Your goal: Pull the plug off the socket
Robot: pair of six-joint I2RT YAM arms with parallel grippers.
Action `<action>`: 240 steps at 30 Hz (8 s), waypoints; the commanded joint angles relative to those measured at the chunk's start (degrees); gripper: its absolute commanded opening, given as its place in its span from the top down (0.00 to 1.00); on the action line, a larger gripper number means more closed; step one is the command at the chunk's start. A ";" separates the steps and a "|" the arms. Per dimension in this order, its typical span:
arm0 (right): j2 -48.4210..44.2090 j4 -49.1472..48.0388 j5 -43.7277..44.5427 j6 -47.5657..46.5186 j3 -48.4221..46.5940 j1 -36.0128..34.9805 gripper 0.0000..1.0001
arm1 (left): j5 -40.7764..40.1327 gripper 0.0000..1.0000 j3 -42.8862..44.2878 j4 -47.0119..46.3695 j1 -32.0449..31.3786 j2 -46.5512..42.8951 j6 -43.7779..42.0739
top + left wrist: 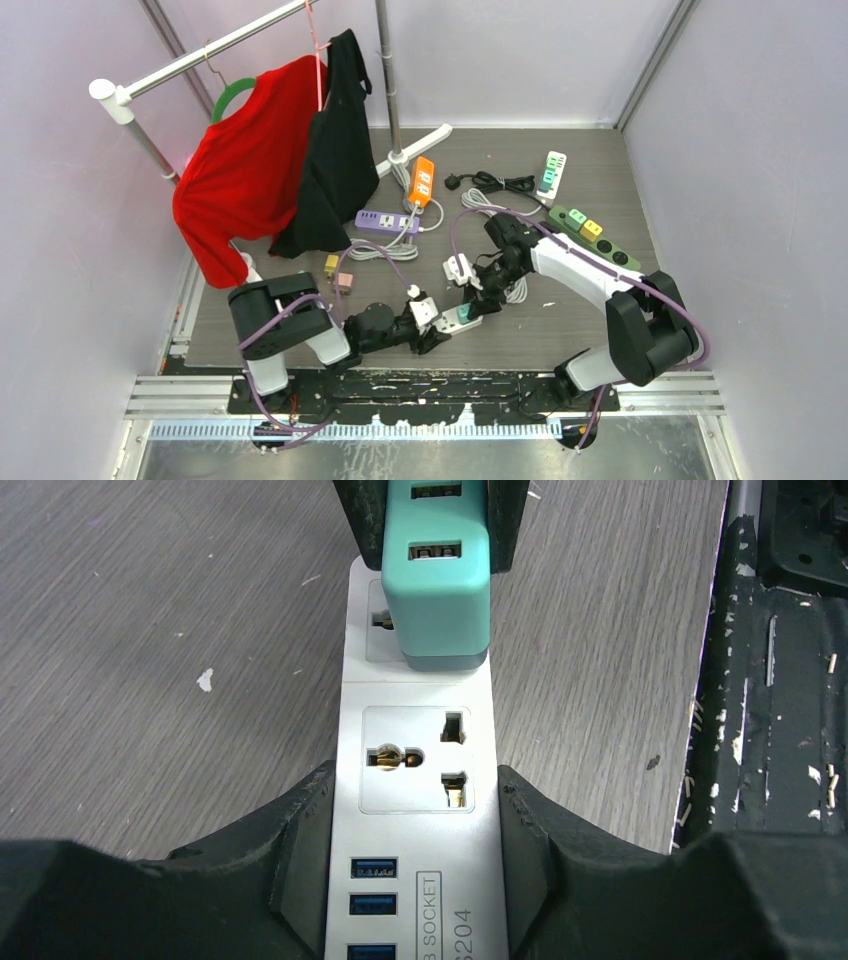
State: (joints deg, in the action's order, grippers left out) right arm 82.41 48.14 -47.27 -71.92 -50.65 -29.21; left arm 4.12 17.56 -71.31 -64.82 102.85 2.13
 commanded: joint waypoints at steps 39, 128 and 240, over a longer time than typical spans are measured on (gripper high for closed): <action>1.70 9.09 -5.82 -16.71 -0.69 -5.09 0.99 | -0.96 1.00 3.26 -2.35 -0.11 6.22 -1.96; 2.33 -19.30 -11.81 65.86 -6.39 13.45 0.99 | -7.25 0.09 9.58 45.42 -0.05 -30.48 18.86; 6.18 -13.34 -10.47 61.09 -8.85 13.42 0.33 | -45.32 1.00 18.18 102.67 25.06 -36.97 48.95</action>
State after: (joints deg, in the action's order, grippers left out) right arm 90.02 34.81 -56.86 -10.00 -57.82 -15.88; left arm -42.22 34.26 34.85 -40.95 64.36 52.34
